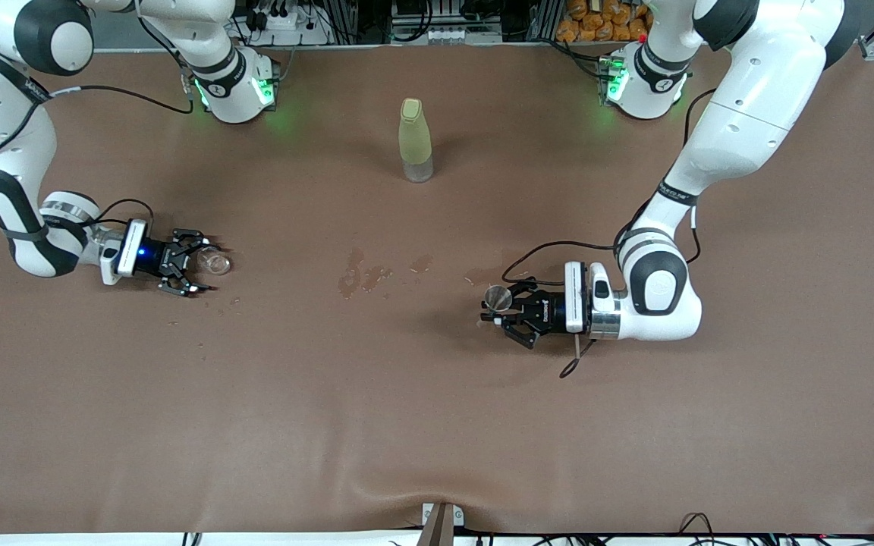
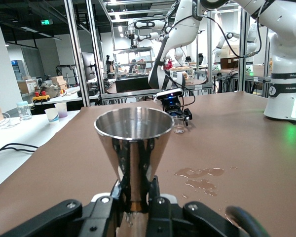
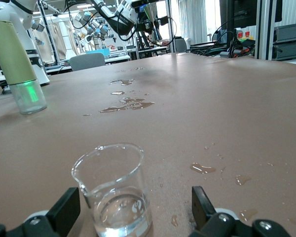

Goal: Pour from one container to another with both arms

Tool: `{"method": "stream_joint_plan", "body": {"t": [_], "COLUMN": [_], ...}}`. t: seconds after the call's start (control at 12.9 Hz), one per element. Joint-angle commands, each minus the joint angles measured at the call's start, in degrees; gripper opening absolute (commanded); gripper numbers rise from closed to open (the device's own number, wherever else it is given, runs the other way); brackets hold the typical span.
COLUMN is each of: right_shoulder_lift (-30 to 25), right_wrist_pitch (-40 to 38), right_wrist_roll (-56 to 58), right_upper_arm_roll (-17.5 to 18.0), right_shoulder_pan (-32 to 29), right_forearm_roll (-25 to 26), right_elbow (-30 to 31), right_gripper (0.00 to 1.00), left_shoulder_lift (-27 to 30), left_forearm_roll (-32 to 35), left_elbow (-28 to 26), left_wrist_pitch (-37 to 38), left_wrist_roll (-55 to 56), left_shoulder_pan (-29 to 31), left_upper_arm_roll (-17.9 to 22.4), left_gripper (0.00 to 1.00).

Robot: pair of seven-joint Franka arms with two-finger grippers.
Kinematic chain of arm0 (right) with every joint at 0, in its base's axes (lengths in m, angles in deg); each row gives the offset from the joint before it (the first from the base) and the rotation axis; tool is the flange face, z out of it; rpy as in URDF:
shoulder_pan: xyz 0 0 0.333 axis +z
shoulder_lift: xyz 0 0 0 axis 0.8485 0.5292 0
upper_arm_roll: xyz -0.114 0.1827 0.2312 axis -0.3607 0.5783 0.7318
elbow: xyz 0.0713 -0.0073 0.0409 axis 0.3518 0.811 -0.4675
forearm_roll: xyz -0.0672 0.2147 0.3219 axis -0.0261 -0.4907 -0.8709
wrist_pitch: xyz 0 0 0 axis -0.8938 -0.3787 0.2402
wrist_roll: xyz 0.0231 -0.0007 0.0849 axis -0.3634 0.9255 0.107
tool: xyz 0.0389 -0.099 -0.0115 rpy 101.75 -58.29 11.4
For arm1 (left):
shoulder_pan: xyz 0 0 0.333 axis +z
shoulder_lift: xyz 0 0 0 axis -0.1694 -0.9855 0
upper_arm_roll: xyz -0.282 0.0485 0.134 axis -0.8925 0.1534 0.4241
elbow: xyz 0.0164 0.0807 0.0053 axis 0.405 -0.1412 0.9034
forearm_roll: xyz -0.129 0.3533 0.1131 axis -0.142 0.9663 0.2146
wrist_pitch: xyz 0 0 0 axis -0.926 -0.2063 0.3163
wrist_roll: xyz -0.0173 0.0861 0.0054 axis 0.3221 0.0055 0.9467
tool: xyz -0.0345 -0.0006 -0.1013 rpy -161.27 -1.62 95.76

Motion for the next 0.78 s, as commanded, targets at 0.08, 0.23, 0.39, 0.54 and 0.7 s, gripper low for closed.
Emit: {"method": "stream_joint_plan", "body": {"t": [0.08, 0.23, 0.39, 0.54, 0.7], "right_shoulder_lift": [3.36, 3.27, 3.27, 3.27, 3.19], "right_wrist_pitch": [1.68, 1.68, 1.68, 1.60, 1.68], "right_wrist_roll": [37.21, 37.21, 37.21, 37.12, 36.94], "right_upper_arm_roll": [-0.88, -0.88, -0.88, -0.88, -0.88], "right_shoulder_pan": [3.11, 3.11, 3.19, 3.19, 3.19], "right_forearm_roll": [-5.76, -5.76, -5.76, -5.76, -5.76], "right_elbow": [1.36, 1.36, 1.27, 1.36, 1.27], "right_gripper": [1.00, 1.00, 1.00, 1.00, 1.00], "left_shoulder_lift": [0.12, -0.05, -0.05, 0.03, 0.03], "left_forearm_roll": [-1.31, -1.22, -1.22, -1.22, -1.22], "left_elbow": [0.16, -0.02, -0.11, -0.20, -0.20], "left_wrist_pitch": [-0.34, -0.34, -0.34, -0.34, -0.34], "left_wrist_roll": [0.46, 0.46, 0.46, 0.46, 0.28], "left_shoulder_pan": [-0.04, 0.13, 0.13, 0.31, 0.31], "left_upper_arm_roll": [0.38, 0.38, 0.38, 0.38, 0.38], "left_gripper": [0.00, 0.00, 0.00, 0.00, 0.00]}}
